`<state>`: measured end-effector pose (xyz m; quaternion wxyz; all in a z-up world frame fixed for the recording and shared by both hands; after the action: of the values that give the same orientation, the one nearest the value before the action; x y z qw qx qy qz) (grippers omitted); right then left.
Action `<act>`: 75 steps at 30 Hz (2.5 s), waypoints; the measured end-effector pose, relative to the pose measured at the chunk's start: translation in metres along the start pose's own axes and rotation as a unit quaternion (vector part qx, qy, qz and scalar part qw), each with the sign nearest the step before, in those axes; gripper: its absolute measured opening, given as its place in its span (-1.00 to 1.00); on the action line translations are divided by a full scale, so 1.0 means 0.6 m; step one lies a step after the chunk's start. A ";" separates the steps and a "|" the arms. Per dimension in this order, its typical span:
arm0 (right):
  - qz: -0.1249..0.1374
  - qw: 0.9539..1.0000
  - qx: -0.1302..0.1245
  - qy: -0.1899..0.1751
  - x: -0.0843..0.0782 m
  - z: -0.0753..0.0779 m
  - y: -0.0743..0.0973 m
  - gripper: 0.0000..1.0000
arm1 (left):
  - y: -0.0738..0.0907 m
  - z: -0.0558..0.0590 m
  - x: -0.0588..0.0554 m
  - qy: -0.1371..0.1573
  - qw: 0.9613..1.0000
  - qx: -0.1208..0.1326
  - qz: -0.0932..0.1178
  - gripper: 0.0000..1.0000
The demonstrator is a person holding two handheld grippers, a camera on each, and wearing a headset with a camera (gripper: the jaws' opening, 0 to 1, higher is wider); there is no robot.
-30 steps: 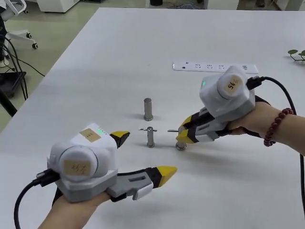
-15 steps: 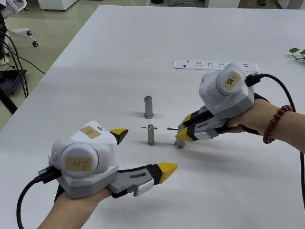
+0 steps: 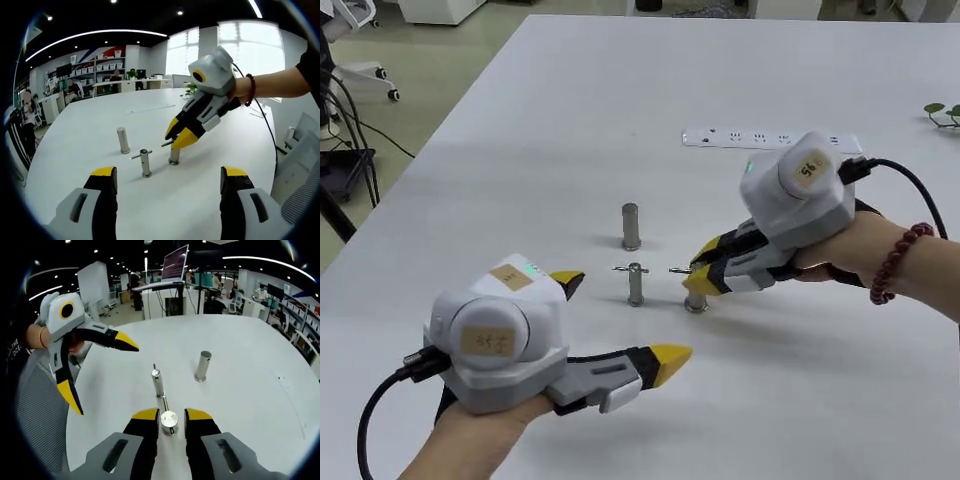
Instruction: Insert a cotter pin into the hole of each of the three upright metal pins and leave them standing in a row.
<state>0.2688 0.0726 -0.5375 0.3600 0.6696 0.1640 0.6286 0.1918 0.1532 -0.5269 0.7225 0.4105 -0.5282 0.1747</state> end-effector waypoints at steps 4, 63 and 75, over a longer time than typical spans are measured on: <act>0.013 1.000 -0.004 -0.012 0.005 0.006 0.003 -0.57 | 0.000 0.000 0.003 -0.001 1.000 0.000 0.002 0.70; 0.104 0.977 -0.097 -0.156 0.089 0.103 -0.164 -0.72 | -0.004 0.001 0.014 -0.007 1.000 0.006 0.022 0.80; 0.084 0.986 -0.094 -0.106 0.090 0.104 -0.164 -0.82 | -0.001 -0.005 0.014 -0.005 1.000 0.012 0.021 0.80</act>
<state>0.3603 0.1594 -0.5630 0.3824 0.7068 0.0085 0.5950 0.1976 0.1536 -0.5198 0.7111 0.4089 -0.5381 0.1939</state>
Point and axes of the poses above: the centre of the closed fingertips' face, and the gripper's own axes: y roughly backward along the fingers, z roughly to its right, x roughly out of its top, the point moved 3 cm from there along y, roughly backward along the fingers, and after that the axes turned 5 degrees about -x, right-handed, at the moved point
